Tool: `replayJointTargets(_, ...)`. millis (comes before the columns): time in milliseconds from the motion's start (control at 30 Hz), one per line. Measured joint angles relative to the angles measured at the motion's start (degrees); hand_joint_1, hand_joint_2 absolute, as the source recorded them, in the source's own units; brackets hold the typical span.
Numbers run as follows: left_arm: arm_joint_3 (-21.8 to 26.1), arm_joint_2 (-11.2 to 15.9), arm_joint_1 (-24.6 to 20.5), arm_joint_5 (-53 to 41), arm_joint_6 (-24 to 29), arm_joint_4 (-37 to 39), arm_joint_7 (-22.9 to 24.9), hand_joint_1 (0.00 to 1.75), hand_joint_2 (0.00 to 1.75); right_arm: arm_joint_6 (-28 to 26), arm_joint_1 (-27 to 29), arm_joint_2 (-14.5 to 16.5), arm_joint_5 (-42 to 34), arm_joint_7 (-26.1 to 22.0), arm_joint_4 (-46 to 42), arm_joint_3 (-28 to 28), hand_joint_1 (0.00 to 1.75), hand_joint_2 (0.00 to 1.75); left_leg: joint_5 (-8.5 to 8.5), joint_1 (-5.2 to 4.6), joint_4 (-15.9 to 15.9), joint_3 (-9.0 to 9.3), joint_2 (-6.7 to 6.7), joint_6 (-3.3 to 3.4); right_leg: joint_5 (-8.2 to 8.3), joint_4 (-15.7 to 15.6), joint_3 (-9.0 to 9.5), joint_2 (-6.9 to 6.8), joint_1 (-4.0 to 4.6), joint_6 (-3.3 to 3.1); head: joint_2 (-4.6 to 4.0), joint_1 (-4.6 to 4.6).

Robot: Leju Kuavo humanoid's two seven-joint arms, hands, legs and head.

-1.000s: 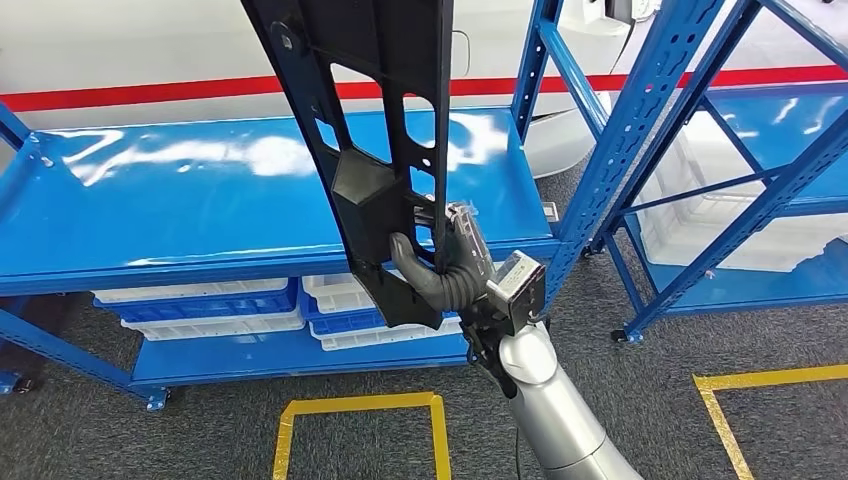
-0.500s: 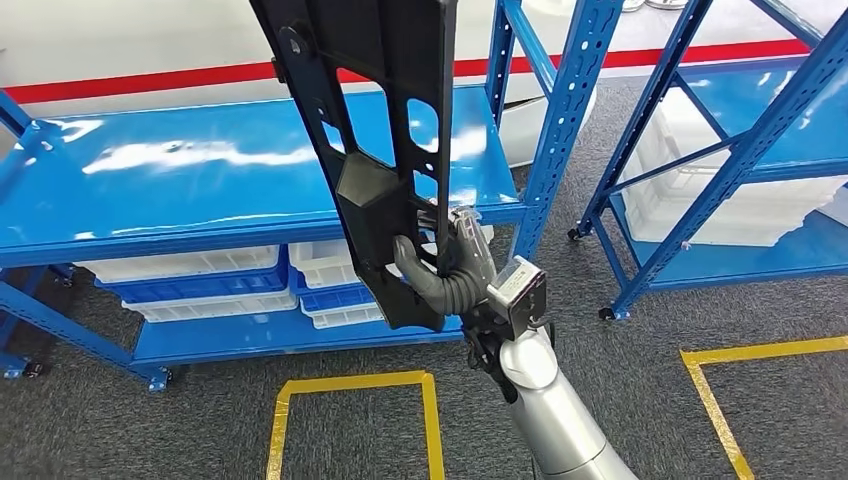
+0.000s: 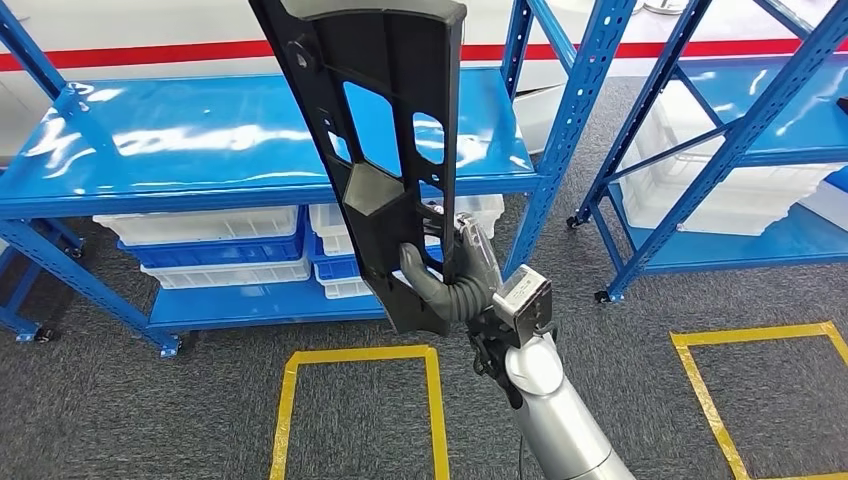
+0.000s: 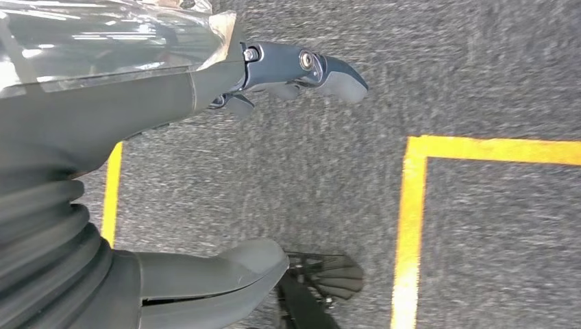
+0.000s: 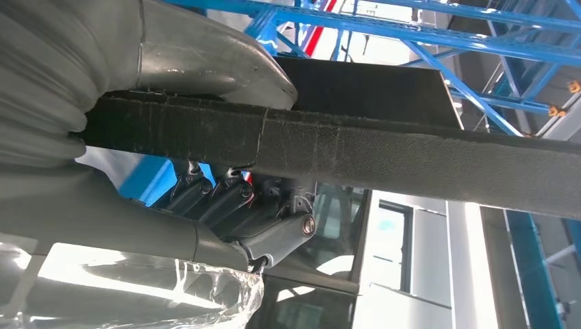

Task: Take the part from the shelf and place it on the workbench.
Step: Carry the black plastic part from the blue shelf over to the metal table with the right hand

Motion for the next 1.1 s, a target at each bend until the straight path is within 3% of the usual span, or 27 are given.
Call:
replayJointTargets(33,0.0,0.0,0.0,0.0,0.0,0.0,0.0,0.0,1.75,0.0,0.0,0.0,0.0,-0.1,0.0,0.0,1.75,1.75,0.72,-0.03,0.1,-1.0,0.02,-0.13,1.14,-1.5,2.06,0.0,0.02,0.55,0.0,0.01)
replayJointTargets(100,0.1,-0.1,0.0,0.0,0.0,0.0,-0.1,0.0,1.75,0.0,0.0,0.0,0.1,-0.1,-0.1,0.0,1.75,1.75,1.89,-0.17,0.5,-2.67,-0.04,-0.58,2.33,-9.3,8.74,-0.02,0.13,0.83,0.0,0.03)
replayJointTargets(133,0.1,-0.1,0.0,0.0,0.0,0.0,-0.1,0.0,1.75,0.0,0.0,0.0,0.2,-0.2,-0.2,0.0,1.75,1.75,2.36,-0.27,0.7,-3.26,-0.05,-0.87,1.84,-13.7,11.74,0.01,0.26,0.55,0.0,0.0)
replayJointTargets(200,0.1,-0.1,0.0,-0.3,0.0,0.0,-0.3,0.0,1.75,0.1,-0.1,0.1,0.7,-0.3,-0.4,-0.1,1.75,1.75,3.27,-0.38,0.9,-3.85,-0.03,-1.53,0.55,-18.6,14.61,0.07,0.59,-0.28,0.0,-0.06)
replayJointTargets(267,0.1,-0.1,0.0,-0.6,0.0,0.0,-0.4,0.0,1.75,0.4,-0.1,0.1,1.4,-0.6,-0.4,-0.1,1.75,1.75,3.8,-0.05,0.9,-4.13,-0.06,-2.3,0.95,-19.0,14.02,0.03,0.29,-1.14,0.0,-0.12)
replayJointTargets(300,0.1,0.0,0.0,-0.7,-0.1,0.0,-0.4,0.0,1.75,0.5,-0.2,0.1,1.8,-0.7,-0.4,-0.1,1.75,1.75,2.89,0.17,1.6,-4.5,-0.18,-2.69,1.42,-19.0,13.76,-0.03,0.08,-1.69,0.0,-0.17)
replayJointTargets(333,0.1,0.0,0.0,-0.7,-0.1,0.0,-0.4,0.0,1.75,0.6,-0.2,0.1,2.1,-0.8,-0.4,-0.1,1.75,1.75,1.04,0.37,3.2,-5.17,-0.33,-3.07,1.96,-19.1,13.42,-0.1,-0.19,-2.18,0.0,-0.23)
replayJointTargets(400,0.1,0.0,0.0,-0.9,-0.1,0.0,-0.3,0.0,1.75,0.8,-0.2,0.1,2.8,-1.1,-0.4,-0.1,1.75,1.75,-4.36,0.67,9.6,-7.27,-0.56,-3.82,2.89,-19.0,12.58,-0.19,-0.28,-2.7,0.0,-0.34)
replayJointTargets(433,0.1,0.0,0.0,-0.9,-0.1,0.0,-0.2,0.0,1.75,0.9,-0.2,0.1,3.2,-1.3,-0.3,0.0,1.75,1.75,-6.23,0.81,13.2,-8.29,-0.61,-4.18,3.29,-19.0,12.2,-0.23,-0.27,-2.69,0.0,-0.37)
replayJointTargets(467,0.1,0.1,0.0,-0.9,-0.1,0.0,-0.1,0.0,1.75,0.9,-0.1,0.1,3.6,-1.5,-0.3,0.0,1.75,1.75,-6.92,0.98,15.9,-8.76,-0.59,-4.48,3.67,-18.9,11.81,-0.29,-0.29,-2.57,0.0,-0.38)
replayJointTargets(500,0.1,0.2,0.0,-1.0,0.0,0.0,0.0,0.0,1.75,1.0,-0.1,0.1,3.9,-1.7,-0.3,0.0,1.75,1.75,-6.47,1.18,16.6,-8.3,-0.56,-4.69,3.95,-18.8,11.47,-0.4,-0.33,-2.43,0.0,-0.38)
replayJointTargets(533,0.1,0.2,0.0,-1.0,0.2,0.0,0.1,0.0,1.75,1.0,0.0,0.1,4.3,-1.8,-0.3,0.0,1.75,1.75,-5.21,1.38,15.1,-6.74,-0.45,-4.82,4.13,-18.7,11.16,-0.55,-0.41,-2.32,0.0,-0.39)
replayJointTargets(600,0.1,0.4,-0.1,-1.1,0.4,-0.1,0.2,0.0,1.75,1.0,0.0,0.1,5.0,-2.1,-0.2,0.2,1.75,1.75,-2.75,1.52,7.8,-1.5,0.49,-4.93,4.2,-18.2,10.72,-0.92,-0.47,-2.03,0.0,-0.44)
replayJointTargets(667,0.1,0.5,-0.1,-1.0,0.6,-0.1,0.2,0.0,1.75,1.1,0.1,0.2,5.5,-2.4,-0.2,0.4,1.75,1.75,-2.1,1.18,2.4,1.67,1.34,-4.46,4.21,-17.9,10.38,-1.38,-0.19,-1.51,0.0,-0.41)
replayJointTargets(800,0.2,0.5,-0.1,-0.9,1.0,-0.1,0.3,0.0,1.75,1.1,0.3,0.3,5.8,-2.7,-0.2,1.0,1.75,1.75,-1.83,0.77,1.0,1.32,0.45,-2.23,3.76,-17.0,9.47,-2.01,0.09,-0.29,0.0,-0.16)
replayJointTargets(833,0.2,0.5,0.0,-0.9,1.1,-0.1,0.4,0.0,1.75,1.1,0.4,0.3,5.8,-2.8,-0.2,1.1,1.75,1.75,-1.52,0.82,0.8,1.2,0.19,-1.62,2.72,-15.3,8.57,-1.67,0.1,-0.35,0.0,-0.08)
replayJointTargets(900,0.2,0.4,-0.1,-0.9,1.4,-0.1,0.4,0.0,1.75,1.1,0.6,0.2,5.8,-3.1,-0.2,1.2,1.75,1.75,-1.06,0.76,0.6,0.77,-0.4,-0.78,-0.66,-8.3,5.18,-0.71,0.06,-1.0,0.0,0.06)
replayJointTargets(967,0.2,0.4,0.0,-0.9,1.5,-0.1,0.4,0.0,1.75,1.0,1.2,0.0,5.8,-3.3,-0.2,1.2,1.75,1.75,-0.74,0.62,0.6,0.28,-1.2,-0.51,-3.07,-1.4,1.91,-0.25,0.07,-1.19,0.0,0.14)
replayJointTargets(1000,0.2,0.4,0.1,-1.0,1.5,0.0,0.4,0.0,1.75,1.0,1.5,-0.1,5.8,-3.3,-0.2,1.2,1.75,1.75,-0.59,0.58,0.6,0.13,-1.64,-0.54,-3.0,-0.6,1.63,-0.15,0.07,-0.95,0.0,0.15)
replayJointTargets(1033,0.2,0.3,0.2,-1.0,1.5,0.0,0.4,0.0,1.75,1.0,1.6,-0.1,5.8,-3.3,-0.2,1.3,1.75,1.75,-0.45,0.55,0.6,0.04,-2.11,-0.64,-2.06,-2.1,2.53,-0.04,0.08,-0.56,0.0,0.15)
replayJointTargets(1100,0.2,0.3,0.2,-1.0,1.5,0.0,0.4,0.0,1.75,1.0,1.6,-0.2,5.8,-3.3,-0.2,1.3,1.75,1.75,-0.24,0.52,0.8,-0.06,-3.01,-0.96,1.07,-10.0,6.7,0.81,-0.04,0.14,0.0,0.16)
